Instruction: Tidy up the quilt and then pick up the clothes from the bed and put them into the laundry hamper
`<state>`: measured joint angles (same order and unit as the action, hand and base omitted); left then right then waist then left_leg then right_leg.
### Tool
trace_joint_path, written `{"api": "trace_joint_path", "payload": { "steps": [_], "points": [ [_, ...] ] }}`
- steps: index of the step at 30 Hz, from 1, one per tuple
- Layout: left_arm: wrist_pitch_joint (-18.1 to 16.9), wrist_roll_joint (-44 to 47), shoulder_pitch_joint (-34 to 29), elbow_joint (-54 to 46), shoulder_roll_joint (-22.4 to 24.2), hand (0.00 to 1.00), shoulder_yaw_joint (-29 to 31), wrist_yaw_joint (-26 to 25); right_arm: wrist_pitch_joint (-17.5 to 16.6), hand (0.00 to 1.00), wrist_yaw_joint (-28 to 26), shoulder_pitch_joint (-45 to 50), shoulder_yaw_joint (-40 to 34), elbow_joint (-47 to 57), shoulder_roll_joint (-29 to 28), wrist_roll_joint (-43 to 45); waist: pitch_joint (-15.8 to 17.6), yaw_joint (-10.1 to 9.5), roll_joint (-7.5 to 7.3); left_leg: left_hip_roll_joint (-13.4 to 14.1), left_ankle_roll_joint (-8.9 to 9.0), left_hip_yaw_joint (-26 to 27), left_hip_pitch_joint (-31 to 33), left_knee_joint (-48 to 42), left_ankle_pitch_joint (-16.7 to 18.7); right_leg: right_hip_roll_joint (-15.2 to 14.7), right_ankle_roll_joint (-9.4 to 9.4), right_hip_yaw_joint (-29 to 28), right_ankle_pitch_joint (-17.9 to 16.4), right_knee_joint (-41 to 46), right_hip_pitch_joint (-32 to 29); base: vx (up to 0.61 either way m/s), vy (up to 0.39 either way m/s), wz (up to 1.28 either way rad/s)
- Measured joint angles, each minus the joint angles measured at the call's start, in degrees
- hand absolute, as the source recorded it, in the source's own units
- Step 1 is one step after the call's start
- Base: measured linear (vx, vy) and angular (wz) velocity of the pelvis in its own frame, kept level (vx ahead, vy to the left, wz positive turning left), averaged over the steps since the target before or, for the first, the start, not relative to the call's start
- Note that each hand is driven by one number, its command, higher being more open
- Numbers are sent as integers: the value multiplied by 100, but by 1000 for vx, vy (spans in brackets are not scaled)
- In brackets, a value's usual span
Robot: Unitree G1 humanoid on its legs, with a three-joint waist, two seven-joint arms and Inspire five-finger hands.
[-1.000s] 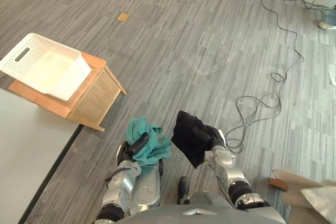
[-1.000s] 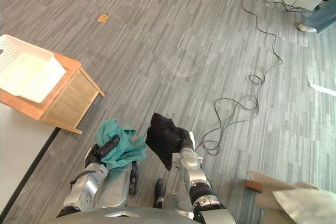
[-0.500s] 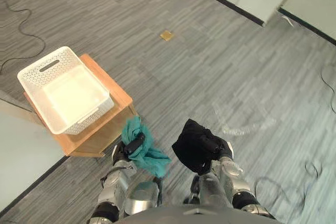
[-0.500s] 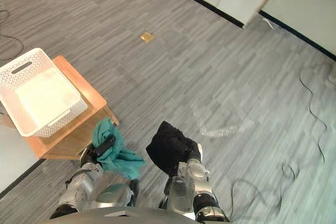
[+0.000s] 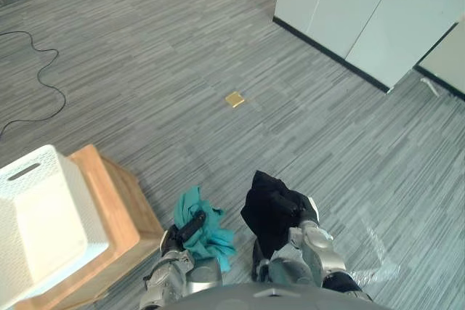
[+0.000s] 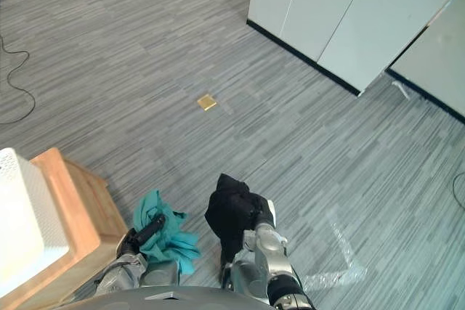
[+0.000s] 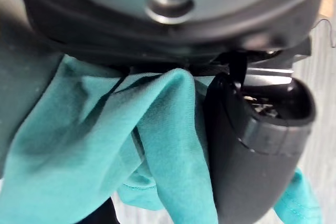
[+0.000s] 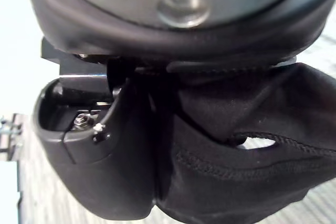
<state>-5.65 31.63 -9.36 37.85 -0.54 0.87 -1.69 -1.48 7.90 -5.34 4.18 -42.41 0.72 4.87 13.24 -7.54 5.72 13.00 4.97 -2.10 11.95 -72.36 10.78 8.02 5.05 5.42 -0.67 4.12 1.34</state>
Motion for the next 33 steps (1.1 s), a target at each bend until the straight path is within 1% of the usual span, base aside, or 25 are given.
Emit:
{"api": "trace_joint_path", "payload": {
  "steps": [2,4,5,6,7,8,9,10,11,12,13,15,16,17,19,21,22,23,24,25,26,28,30,31,33],
  "points": [
    [-104,28,-24,-332,113,0,-75,-90,-1,0,-5,-311,151,0,3,-1,87,-135,59,-203,-34,112,526,493,311,-8,32,-108,-66,-237,399,473,-44,-42],
    [-116,-25,-94,-570,208,0,-259,-92,4,0,-10,-552,295,-4,10,0,120,-302,5,-468,-67,401,726,2201,436,-179,-137,-34,-313,-402,769,508,85,38],
    [-136,-76,-141,-732,237,0,-441,-95,-7,0,50,-779,304,-1,32,-12,113,-298,-7,-498,-497,1302,776,4116,-353,-234,-270,466,-640,-546,1092,626,125,164],
    [-94,-115,13,-738,189,0,-460,-118,0,0,145,-908,294,-15,19,-12,162,-364,-281,-690,-846,1804,701,4331,-465,-450,-377,864,-859,-541,1263,766,100,252],
    [-82,-172,132,-725,188,0,-431,-210,-5,0,195,-1005,295,69,31,-13,118,-295,-494,-778,-914,2651,755,4421,-554,-616,-548,1382,-992,-532,1294,536,5,211],
    [-79,-213,186,-712,208,0,-423,-272,-16,0,241,-1055,289,123,58,-13,126,-281,-506,-773,-1054,3006,790,4359,-547,-641,-608,1628,-1027,-531,1345,508,-35,201],
    [-69,-280,201,-687,301,0,-432,-385,-16,0,267,-1147,325,153,93,-13,101,-391,-488,-872,-1534,3405,613,4425,-275,-648,-670,1930,-1039,-496,1543,396,-29,124],
    [-68,-280,183,-688,304,0,-434,-412,-16,0,267,-1147,350,195,86,-12,90,-464,-469,-943,-1662,3363,488,4495,-86,-629,-716,1976,-1054,-380,1604,518,-24,129],
    [-55,-299,77,-705,278,0,-409,-437,-24,0,258,-1136,420,243,53,-11,91,-512,-464,-1081,-1702,3123,247,4674,154,-717,-970,2175,-1209,444,1514,511,-9,132],
    [-53,-301,19,-719,277,0,-380,-436,-22,0,208,-1089,423,244,64,-13,87,-494,-439,-1174,-1655,2736,-9,4841,194,-967,-1085,2404,-1148,2080,1062,508,-9,147],
    [-54,-301,-36,-771,271,0,-382,-435,-24,0,185,-1050,427,254,107,-13,86,-473,-436,-1266,-1618,2473,-159,4968,215,-1169,-1021,2477,-898,3006,753,496,-41,164],
    [-51,-302,-201,-880,262,0,-472,-432,-28,0,109,-800,421,319,167,-12,78,-402,-412,-1503,-1569,1516,-760,5296,247,-1558,-719,2351,-956,5010,4,588,-162,242],
    [-54,-303,-247,-890,220,0,-538,-435,-28,0,98,-637,383,422,198,-10,55,-285,-350,-1525,-1548,869,-984,5416,234,-1625,-578,2274,-1048,5268,-368,540,-234,274],
    [-57,-303,-250,-894,201,0,-553,-435,-29,0,98,-563,331,502,206,-8,57,-239,-332,-1525,-1527,571,-1080,5456,224,-1680,-555,2234,-1066,5270,-536,507,-281,278],
    [-72,-304,-239,-991,102,0,-524,-448,-37,0,107,-423,263,835,298,1,47,-204,-322,-1492,-1402,-591,-1188,5492,270,-1834,-458,1789,-1127,4749,-1302,498,-367,265],
    [-78,-304,-250,-1172,16,0,-527,-460,-59,0,104,-403,246,1068,343,1,41,-119,-327,-1454,-1292,-1329,-1161,5514,316,-1656,-410,1070,-1162,3916,-1650,384,-421,220],
    [-78,-307,-238,-1277,-11,0,-548,-476,-65,0,94,-391,184,1290,384,14,44,-52,-315,-1425,-1191,-1913,-1128,5522,364,-1455,-503,305,-1111,3012,-1818,338,-522,243],
    [-76,-310,-236,-1405,-29,0,-574,-487,-65,0,81,-400,111,1492,419,79,42,28,-323,-1409,-923,-2373,-1089,5502,456,-1394,-786,-379,-932,2000,-1857,322,-553,235],
    [-70,-311,-235,-1492,-41,0,-587,-489,-65,0,80,-402,46,1594,420,146,36,33,-348,-1421,-771,-2567,-1059,5439,539,-1431,-988,-677,-775,1441,-1826,417,-754,244],
    [-62,-310,-246,-1753,-158,0,-631,-512,-65,0,83,-503,-121,1690,460,403,53,21,-426,-1462,-260,-2963,-1025,5224,872,-1582,-1330,-844,225,451,-1538,341,-617,170],
    [-18,-305,-242,-1798,-75,0,-666,-574,-36,0,87,-604,-170,1650,585,511,42,-46,-236,-1264,-170,-3091,-976,5145,970,-1440,-1320,-550,313,436,-1400,397,-663,168],
    [-67,-305,-489,-2335,-62,0,-797,-515,-20,0,144,-859,-324,1741,759,769,23,-41,-203,-1221,97,-3207,-1054,5277,611,-1284,-1037,-369,16,888,-1324,233,-398,97],
    [-61,-305,-581,-2418,85,0,-620,-400,-27,0,294,-395,-220,2620,783,901,-6,47,-157,-1008,107,-2955,-1064,5153,552,-1118,-910,-36,-68,873,-1077,163,-277,78],
    [-65,-301,-641,-2586,316,0,-405,-500,-174,0,269,378,221,3903,778,904,-7,77,-171,-882,228,-2482,-895,4601,551,-981,-791,140,-145,757,-823,169,-254,58],
    [-65,-290,-745,-2691,376,0,-294,-621,-344,0,44,1107,735,4838,706,832,-1,185,-173,-774,420,-1674,-474,3647,456,-935,-710,392,-255,494,-420,213,-197,52]
  ]
}}
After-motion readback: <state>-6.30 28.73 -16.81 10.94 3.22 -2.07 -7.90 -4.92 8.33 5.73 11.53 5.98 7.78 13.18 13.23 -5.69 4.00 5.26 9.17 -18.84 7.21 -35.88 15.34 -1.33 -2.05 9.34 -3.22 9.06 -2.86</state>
